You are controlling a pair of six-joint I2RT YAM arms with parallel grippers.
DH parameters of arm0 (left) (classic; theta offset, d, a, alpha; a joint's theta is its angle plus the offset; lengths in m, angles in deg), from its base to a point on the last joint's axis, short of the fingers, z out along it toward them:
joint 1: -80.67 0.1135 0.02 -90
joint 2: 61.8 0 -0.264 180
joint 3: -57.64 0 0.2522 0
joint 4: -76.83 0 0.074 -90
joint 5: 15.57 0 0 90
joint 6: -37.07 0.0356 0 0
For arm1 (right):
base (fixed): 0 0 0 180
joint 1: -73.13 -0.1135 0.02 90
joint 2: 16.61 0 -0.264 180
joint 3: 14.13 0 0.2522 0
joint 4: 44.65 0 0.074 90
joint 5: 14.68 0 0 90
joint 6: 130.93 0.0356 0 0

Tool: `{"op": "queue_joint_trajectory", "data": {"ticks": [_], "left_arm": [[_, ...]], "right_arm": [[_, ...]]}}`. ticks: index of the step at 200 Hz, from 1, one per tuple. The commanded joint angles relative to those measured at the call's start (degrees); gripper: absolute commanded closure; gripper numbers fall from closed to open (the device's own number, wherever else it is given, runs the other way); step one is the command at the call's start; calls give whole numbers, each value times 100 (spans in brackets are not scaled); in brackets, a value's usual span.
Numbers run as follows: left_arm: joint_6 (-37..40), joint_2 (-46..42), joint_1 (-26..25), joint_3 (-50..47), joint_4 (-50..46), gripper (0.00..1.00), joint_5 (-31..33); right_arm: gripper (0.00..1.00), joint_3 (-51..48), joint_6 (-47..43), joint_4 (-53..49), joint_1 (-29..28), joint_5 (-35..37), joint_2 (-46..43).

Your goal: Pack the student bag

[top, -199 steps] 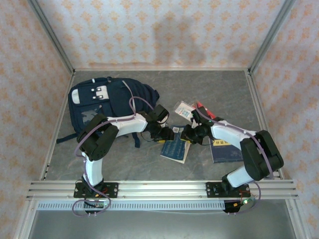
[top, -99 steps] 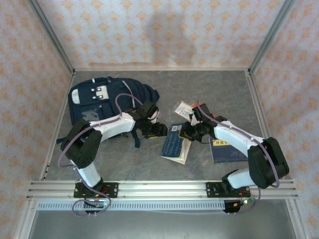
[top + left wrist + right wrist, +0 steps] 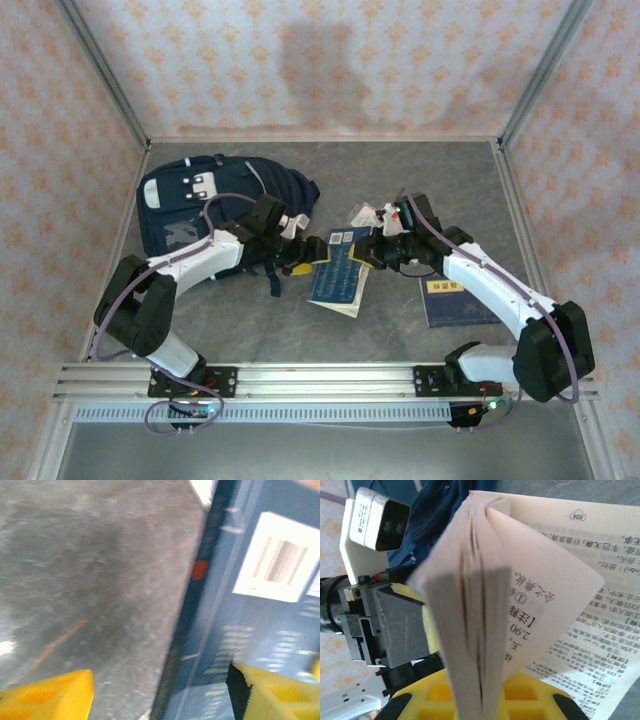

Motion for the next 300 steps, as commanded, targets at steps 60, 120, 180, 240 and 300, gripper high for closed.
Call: {"op": "queue_joint_trajectory", "data": {"ticks": [60, 120, 180, 240, 300], "left_arm": [[-2041, -800, 198, -677, 2776, 61, -1233], [-1860, -1010, 239, -788, 2518, 99, -992], [-1986, -1180, 398, -590, 2344, 100, -485], [-2705, -1854, 115, -530, 2620, 100, 1799], [-3643, -2492, -600, -886, 3194, 100, 5111]], "right_arm": [[88, 156, 302, 352, -18, -265, -226], [63, 264, 280, 107, -18, 3, -279], [26, 422, 96, -1301, -8, 1790, -418], [9, -720, 2657, 1505, -9, 1336, -1077], [1, -1336, 4993, 4531, -47, 1923, -1294]]}}
